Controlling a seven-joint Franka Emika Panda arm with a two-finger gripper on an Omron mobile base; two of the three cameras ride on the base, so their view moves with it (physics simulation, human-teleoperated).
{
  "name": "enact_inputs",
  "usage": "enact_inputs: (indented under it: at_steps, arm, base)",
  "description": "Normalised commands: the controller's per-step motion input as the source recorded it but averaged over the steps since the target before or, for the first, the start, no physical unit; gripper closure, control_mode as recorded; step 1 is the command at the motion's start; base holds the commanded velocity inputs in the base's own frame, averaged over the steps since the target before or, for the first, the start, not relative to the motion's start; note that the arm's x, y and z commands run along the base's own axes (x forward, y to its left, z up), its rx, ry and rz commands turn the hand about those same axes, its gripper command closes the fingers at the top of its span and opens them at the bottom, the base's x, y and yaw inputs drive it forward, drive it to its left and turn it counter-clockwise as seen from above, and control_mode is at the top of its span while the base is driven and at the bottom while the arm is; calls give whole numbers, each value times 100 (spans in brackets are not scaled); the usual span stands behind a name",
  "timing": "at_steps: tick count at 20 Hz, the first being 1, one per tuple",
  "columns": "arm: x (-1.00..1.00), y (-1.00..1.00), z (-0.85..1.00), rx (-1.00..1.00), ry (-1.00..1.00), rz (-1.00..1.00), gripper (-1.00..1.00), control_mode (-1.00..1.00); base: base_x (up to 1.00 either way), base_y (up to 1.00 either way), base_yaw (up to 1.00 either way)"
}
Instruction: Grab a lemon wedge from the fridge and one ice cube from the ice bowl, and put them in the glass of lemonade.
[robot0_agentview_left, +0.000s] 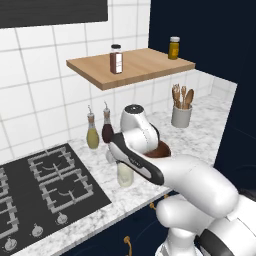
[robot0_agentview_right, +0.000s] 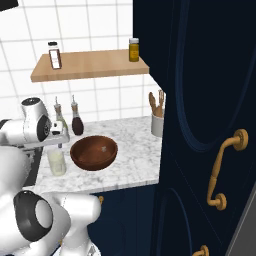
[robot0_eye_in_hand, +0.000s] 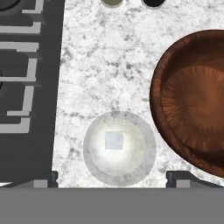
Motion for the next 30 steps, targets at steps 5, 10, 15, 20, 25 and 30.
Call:
enact_inputs:
  at_steps: [5, 10, 15, 20, 25, 30]
  arm:
    - [-49, -10, 3, 3, -13, 0, -100, -100]
    - [-81, -75, 58, 3, -13, -4, -100, -100]
    - [-74, -92, 62, 6, 0, -3, -100, -100]
    - [-66, -73, 33, 12, 0, -4, -100, -100]
    - [-16, -23, 37, 1, 4, -11, -100, -100]
    - [0, 0, 2, 0, 0, 0, -100, -100]
  base:
    - [0, 0, 0]
    - [0, 0, 0]
    - [0, 0, 0]
    - [0, 0, 0]
    - [0, 0, 0]
    - [0, 0, 0]
